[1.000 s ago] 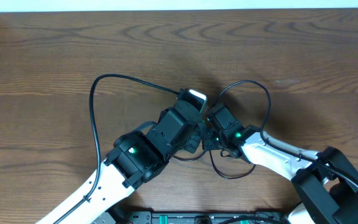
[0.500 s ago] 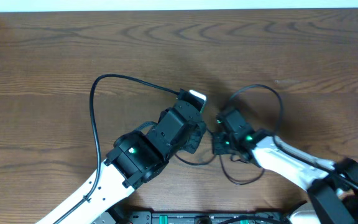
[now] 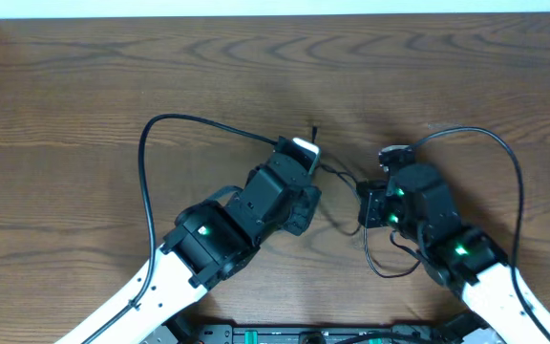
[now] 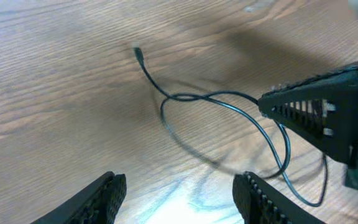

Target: Untangle cables

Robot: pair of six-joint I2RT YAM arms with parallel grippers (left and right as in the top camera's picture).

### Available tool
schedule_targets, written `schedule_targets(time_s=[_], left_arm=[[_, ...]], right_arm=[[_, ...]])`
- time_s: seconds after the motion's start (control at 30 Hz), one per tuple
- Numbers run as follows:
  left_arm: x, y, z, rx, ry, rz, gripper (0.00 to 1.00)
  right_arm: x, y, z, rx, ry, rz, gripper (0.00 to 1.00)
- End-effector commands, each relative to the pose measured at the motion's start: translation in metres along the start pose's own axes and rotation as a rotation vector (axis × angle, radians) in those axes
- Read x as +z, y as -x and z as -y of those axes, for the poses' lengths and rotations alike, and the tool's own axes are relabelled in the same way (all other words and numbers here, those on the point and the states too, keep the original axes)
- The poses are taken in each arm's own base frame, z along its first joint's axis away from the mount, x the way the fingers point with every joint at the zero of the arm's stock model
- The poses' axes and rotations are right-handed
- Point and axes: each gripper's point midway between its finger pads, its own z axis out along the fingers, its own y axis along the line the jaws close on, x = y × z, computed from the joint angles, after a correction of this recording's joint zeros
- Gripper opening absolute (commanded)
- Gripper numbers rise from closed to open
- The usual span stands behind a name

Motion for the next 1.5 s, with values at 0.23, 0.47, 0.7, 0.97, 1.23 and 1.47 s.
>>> schedule_targets(time_s=[0.23, 0.47, 0.7, 0.97, 1.23, 1.47], left_arm=[[0.040, -0.021, 0.014, 0.007, -0.050, -0.133, 0.61], [0.056, -0.022, 0.016, 0.008, -0.046, -0.147, 0.63], [0.056, -0.021, 0.016, 0.008, -0.047, -0.144, 0.63], [0.057, -0.017, 0.017, 0.006, -0.051, -0.128, 0.63], [0.057, -0.017, 0.017, 0.006, -0.052, -0.129, 0.64], [0.057, -0.017, 0.017, 0.006, -0.051, -0.129, 0.63]], right_arm=[[-0.025, 0.014, -0.016, -0.099, 0.071, 0.074, 0.01], [-0.029, 0.013, -0.022, -0.127, 0.103, 0.073, 0.01], [-0.023, -0.036, 0.035, -0.010, -0.166, -0.121, 0.20], [-0.023, -0.100, 0.066, 0.266, -0.358, -0.390, 0.60], [-0.006, -0.113, 0.068, 0.736, -0.504, -0.349, 0.47], [0.013, -0.118, 0.067, 0.954, -0.572, -0.296, 0.67]])
